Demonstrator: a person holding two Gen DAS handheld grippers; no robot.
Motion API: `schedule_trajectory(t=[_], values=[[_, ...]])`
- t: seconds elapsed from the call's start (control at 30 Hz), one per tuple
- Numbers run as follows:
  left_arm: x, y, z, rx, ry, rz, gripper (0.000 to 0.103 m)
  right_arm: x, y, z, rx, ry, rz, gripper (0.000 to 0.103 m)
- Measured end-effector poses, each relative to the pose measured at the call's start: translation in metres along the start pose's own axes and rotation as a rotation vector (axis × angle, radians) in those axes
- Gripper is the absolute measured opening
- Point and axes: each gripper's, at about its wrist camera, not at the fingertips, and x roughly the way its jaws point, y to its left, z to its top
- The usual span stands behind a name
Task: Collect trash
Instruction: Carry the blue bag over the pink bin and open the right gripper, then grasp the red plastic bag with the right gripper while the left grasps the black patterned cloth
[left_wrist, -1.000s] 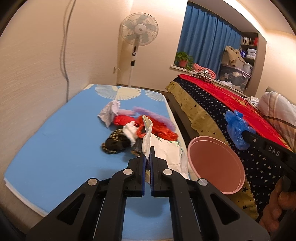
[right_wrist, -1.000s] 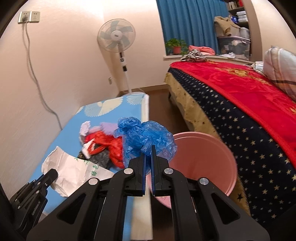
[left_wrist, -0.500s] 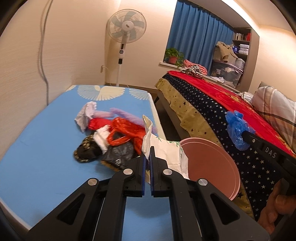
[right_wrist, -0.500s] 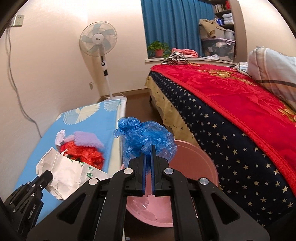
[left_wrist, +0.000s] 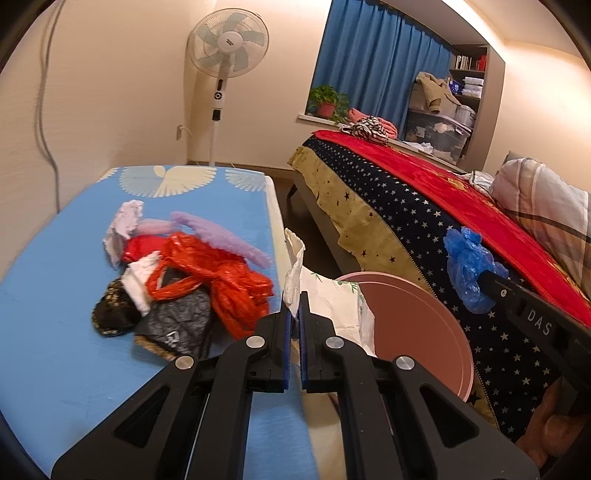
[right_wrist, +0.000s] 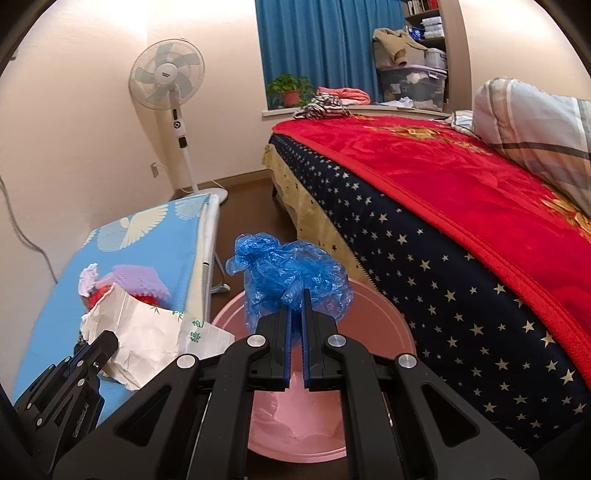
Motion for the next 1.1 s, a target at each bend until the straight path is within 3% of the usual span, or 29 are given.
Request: schedule_trajectory(t=[0.27, 0.33, 0.4, 0.47, 0.73, 1.1], values=[[0.023, -0.009, -0.001, 0.005, 0.057, -0.068, 0.004, 0.011, -0.004, -0.003, -0.001, 0.018, -0.048, 0.006], [0.028, -0.010, -0.002, 0.001, 0.077, -0.082, 0.015, 0.013, -0.004, -0.003, -0.006, 0.022, -0.062, 0.015], [0.030, -0.009, -0.004, -0.004, 0.082, -0.085, 0.030, 0.015, -0.006, -0.003, 0.004, 0.029, -0.068, 0.043], [0.030, -0.006, -0.004, -0.015, 0.085, -0.085, 0.035, 0.015, -0.007, -0.004, 0.014, 0.026, -0.087, 0.052], [0.021, 0.003, -0.009, -0.009, 0.085, -0.070, 0.035, 0.012, -0.004, -0.007, 0.010, 0.029, -0.086, 0.052], [-0.015, 0.039, -0.011, -0.025, 0.037, -0.013, 0.035, -0.002, 0.024, -0.015, -0.029, -0.005, 0.005, 0.052]])
